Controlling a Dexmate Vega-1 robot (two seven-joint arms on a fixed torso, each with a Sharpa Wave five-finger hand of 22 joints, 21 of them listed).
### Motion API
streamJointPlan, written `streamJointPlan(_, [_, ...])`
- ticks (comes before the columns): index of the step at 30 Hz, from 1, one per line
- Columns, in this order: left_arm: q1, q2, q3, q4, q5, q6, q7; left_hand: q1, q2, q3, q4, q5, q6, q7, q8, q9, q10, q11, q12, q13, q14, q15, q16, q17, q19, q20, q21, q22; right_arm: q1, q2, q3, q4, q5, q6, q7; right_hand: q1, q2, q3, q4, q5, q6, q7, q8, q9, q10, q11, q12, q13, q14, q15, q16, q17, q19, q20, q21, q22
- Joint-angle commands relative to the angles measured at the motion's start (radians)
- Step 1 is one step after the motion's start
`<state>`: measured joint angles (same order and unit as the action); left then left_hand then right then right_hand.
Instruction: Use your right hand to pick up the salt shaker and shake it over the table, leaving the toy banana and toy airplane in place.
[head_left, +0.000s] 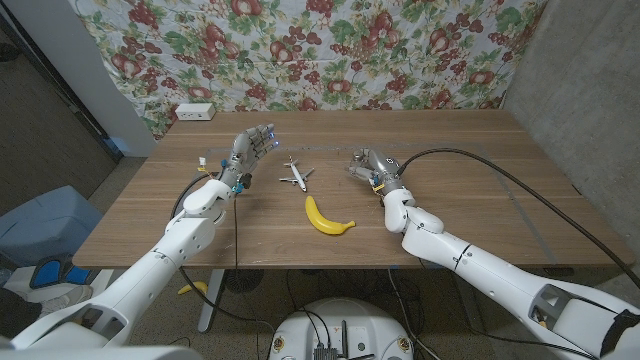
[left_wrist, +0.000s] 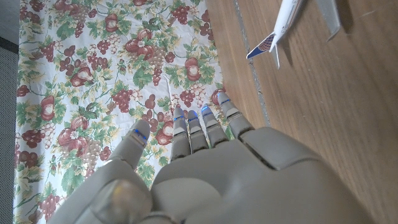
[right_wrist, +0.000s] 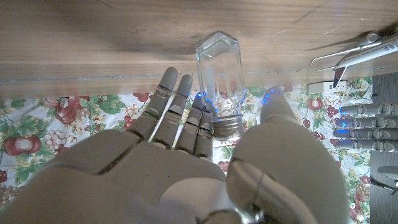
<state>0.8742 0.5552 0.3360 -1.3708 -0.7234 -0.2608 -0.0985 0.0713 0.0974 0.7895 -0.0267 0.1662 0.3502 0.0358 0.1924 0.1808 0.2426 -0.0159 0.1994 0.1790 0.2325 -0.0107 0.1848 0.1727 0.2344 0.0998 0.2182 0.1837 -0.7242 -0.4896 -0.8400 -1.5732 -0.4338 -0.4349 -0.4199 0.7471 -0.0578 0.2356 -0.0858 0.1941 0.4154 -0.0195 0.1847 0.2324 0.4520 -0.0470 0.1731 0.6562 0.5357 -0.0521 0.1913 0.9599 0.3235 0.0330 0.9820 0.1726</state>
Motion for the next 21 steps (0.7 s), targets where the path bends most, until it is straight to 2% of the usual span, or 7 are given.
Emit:
streamJointPlan(1, [0.002,0.003,-0.003,-0.002,-0.003,-0.001,-0.001,-0.007,0.058,0.005,0.001,0.004,0.008,-0.001,-0.002,0.004,0.008,-0.004,-0.001,0.004,0.010,0.001,0.004,0.004,0.010,0.003,0.001,0.005,-0.015,-0.008,0.034,-0.020,0.074,0.033,0.012,-0.045,-0.021,-0.025,0.001,0.025,-0.075,0.022,-0.003,-0.003,-0.082,0.028,-0.001,-0.021,-0.083,-0.009,-0.011,-0.035,-0.031,0.017,-0.031,0.002])
streamJointPlan(5, [0.005,0.006,-0.004,-0.007,-0.002,0.000,0.001,-0.008,0.058,0.006,0.001,0.004,0.007,-0.002,-0.002,0.004,0.009,0.000,-0.001,0.004,0.024,0.001,0.009,0.004,0.011,0.002,0.001,0.005,-0.030,-0.016,0.068,-0.013,0.138,0.119,0.008,-0.079,-0.035,-0.046,0.007,0.043,-0.133,0.038,0.001,-0.009,-0.167,0.057,-0.002,-0.048,-0.182,0.023,-0.016,-0.072,-0.073,0.046,-0.071,0.001])
streamJointPlan(9, [0.006,0.007,-0.005,-0.010,-0.002,-0.001,0.001,-0.007,0.058,0.007,0.001,0.004,0.008,-0.001,-0.002,0.004,0.009,-0.001,-0.001,0.004,0.030,0.001,0.011,0.004,0.011,0.003,0.002,0.005,-0.044,-0.022,0.102,0.001,0.205,0.210,0.011,-0.101,-0.036,-0.057,0.014,0.049,-0.141,0.040,0.006,-0.011,-0.191,0.063,0.002,-0.063,-0.230,0.041,-0.017,-0.092,-0.106,0.057,-0.097,0.000])
streamJointPlan(15, [0.006,0.007,-0.004,-0.011,-0.002,0.000,-0.001,-0.009,0.058,0.008,0.002,0.004,0.009,-0.001,-0.001,0.004,0.014,-0.003,0.000,0.004,0.042,0.005,0.013,0.004,0.012,0.003,0.002,0.005,-0.064,-0.026,0.147,0.017,0.289,0.313,0.020,-0.130,-0.035,-0.069,0.023,0.050,-0.153,0.047,0.010,-0.014,-0.212,0.073,0.007,-0.085,-0.288,0.050,-0.016,-0.121,-0.154,0.054,-0.134,-0.001])
streamJointPlan(21, [0.006,0.007,-0.004,-0.012,0.000,-0.003,-0.001,-0.009,0.057,0.009,0.002,0.004,0.010,0.000,-0.001,0.004,0.013,-0.002,0.000,0.004,0.044,0.006,0.012,0.004,0.012,0.003,0.002,0.005,-0.082,-0.028,0.189,0.037,0.365,0.415,0.033,-0.147,-0.028,-0.074,0.031,0.048,-0.150,0.048,0.014,-0.015,-0.214,0.077,0.010,-0.095,-0.305,0.054,-0.013,-0.135,-0.169,0.046,-0.149,-0.002])
